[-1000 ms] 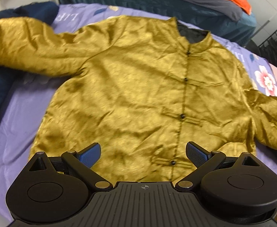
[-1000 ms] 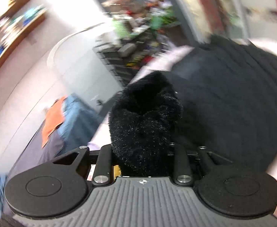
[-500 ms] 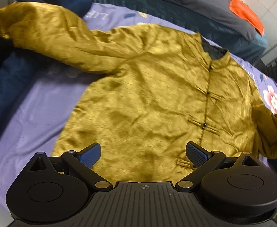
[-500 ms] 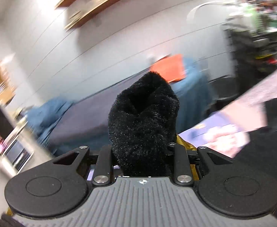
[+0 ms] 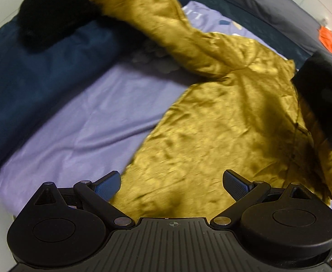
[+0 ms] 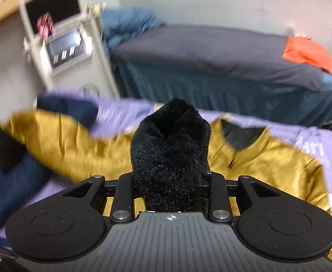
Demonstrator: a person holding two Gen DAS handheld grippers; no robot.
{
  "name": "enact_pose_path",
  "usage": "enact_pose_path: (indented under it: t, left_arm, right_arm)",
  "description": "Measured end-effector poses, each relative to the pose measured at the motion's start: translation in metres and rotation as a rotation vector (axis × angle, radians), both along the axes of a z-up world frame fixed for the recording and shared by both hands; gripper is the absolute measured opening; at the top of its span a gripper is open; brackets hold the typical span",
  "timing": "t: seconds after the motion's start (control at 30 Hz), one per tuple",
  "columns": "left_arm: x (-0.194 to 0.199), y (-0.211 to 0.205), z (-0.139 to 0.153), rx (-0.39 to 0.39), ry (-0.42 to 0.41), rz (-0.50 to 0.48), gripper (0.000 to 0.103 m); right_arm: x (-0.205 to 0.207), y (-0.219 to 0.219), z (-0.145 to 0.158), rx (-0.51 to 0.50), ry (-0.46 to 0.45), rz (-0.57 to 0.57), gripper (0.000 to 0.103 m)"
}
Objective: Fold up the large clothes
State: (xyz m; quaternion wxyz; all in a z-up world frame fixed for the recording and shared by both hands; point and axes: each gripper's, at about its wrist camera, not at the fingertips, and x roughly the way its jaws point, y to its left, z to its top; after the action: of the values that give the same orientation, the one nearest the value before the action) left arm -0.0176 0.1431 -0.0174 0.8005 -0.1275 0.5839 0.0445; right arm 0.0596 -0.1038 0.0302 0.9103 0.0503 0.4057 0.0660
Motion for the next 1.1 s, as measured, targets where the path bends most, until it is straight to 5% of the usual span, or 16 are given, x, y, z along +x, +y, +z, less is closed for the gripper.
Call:
enact_pose_path:
  t: [0.27,0.53,0.83,0.97,1.1]
  left_arm:
    - [-0.001,0.003,-0.008,0.000,0.022,-0.005,0.103]
    - [0.033,-0.021,-0.008,-0.023,-0.027,-0.090,0.103]
    - [0.077,-0.075,-0.015,-0.068,-0.093,-0.222,0.103]
    - [0.083,-0.089,-0.025,-0.090,-0.088,-0.230,0.103]
    - [0.087,-0.103,-0.034,-0.081,-0.079,-0.245,0.103]
  right_arm:
    - [-0.012,0.033,-0.045,-0.004,0.132,0.132,0.076]
    - [-0.029,-0.020,-0.018,0.043,0.010,-0.001,0.084]
    - [-0.011,-0.185,-0.062,0.020,0.252,-0.562,0.075]
    - [-0.003,-0.218,-0.075,0.009,0.282,-0.611,0.072]
    - [0.017,-0.219,-0.085,0.007,0.317,-0.528,0.071]
